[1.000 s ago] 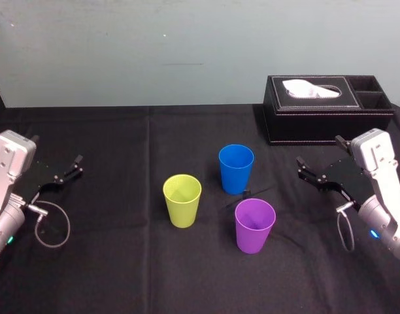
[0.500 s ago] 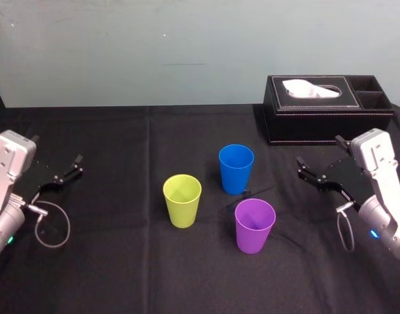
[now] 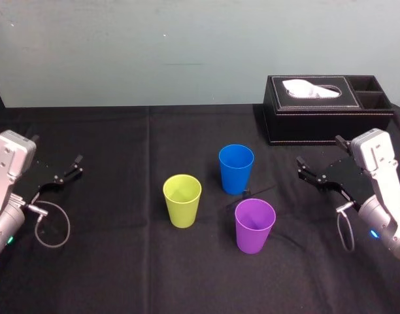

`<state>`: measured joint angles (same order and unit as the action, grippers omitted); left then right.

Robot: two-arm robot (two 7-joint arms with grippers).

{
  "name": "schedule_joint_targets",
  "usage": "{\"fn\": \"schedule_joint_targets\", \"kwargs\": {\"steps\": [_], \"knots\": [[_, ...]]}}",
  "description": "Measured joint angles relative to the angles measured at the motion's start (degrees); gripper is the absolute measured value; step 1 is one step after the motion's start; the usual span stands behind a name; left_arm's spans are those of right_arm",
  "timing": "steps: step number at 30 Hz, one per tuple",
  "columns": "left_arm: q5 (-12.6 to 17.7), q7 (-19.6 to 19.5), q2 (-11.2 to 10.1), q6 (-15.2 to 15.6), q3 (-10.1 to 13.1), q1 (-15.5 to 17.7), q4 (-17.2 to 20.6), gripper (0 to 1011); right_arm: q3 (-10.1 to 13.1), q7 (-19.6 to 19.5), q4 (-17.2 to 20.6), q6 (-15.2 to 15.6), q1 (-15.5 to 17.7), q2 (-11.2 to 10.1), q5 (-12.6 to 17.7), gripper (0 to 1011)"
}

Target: Stack the three plastic cups sequentially using one hand.

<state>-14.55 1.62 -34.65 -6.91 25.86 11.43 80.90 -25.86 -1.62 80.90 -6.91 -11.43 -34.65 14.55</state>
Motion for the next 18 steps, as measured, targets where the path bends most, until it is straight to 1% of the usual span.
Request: {"fn": "schedule_joint_targets", "kwargs": {"steps": [18], "knots": [[0.0,0.0,0.0,0.0,0.0,0.0,0.0,1010,0.0,0.0,0.0,0.3,0.0,0.1,-0.2,1004]]}}
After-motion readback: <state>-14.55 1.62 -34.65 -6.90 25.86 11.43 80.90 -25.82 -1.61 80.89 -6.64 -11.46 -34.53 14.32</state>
